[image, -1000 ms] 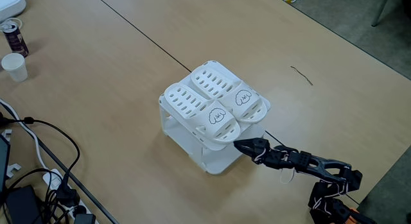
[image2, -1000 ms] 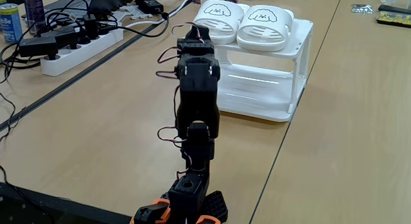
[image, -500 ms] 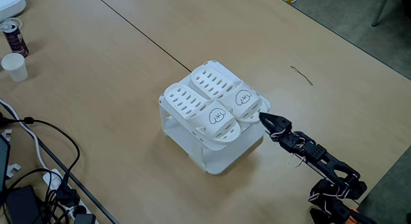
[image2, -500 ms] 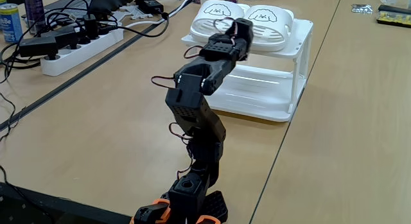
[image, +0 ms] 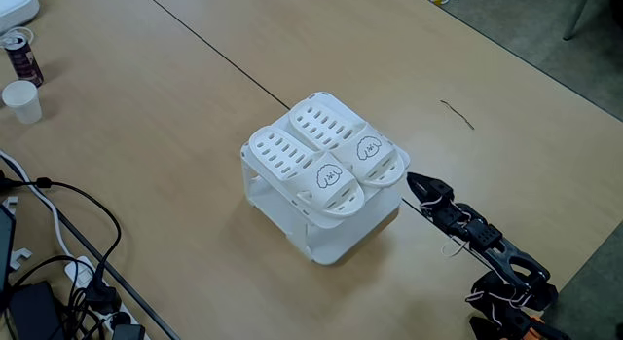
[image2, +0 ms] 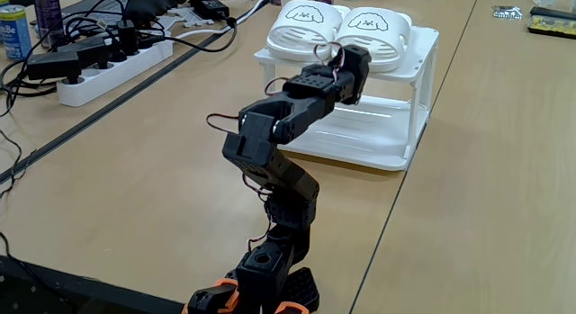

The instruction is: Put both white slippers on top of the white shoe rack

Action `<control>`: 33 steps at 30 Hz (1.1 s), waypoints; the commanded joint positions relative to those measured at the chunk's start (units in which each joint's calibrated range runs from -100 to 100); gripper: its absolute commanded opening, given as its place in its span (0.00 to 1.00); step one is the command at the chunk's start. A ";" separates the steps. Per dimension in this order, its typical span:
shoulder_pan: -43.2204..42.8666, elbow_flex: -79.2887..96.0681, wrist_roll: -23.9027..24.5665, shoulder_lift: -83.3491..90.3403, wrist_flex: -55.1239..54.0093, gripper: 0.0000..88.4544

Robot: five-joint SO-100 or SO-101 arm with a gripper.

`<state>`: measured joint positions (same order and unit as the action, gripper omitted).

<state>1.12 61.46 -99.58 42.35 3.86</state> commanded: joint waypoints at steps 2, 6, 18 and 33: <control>-0.22 0.29 -0.42 2.12 -0.07 0.01; -1.78 -0.07 -0.42 -0.24 -0.07 0.01; -3.26 -11.79 -0.42 -9.91 -0.15 0.01; -3.43 -2.86 -0.42 -5.96 -0.15 0.01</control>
<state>-1.87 57.32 -99.58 32.04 3.86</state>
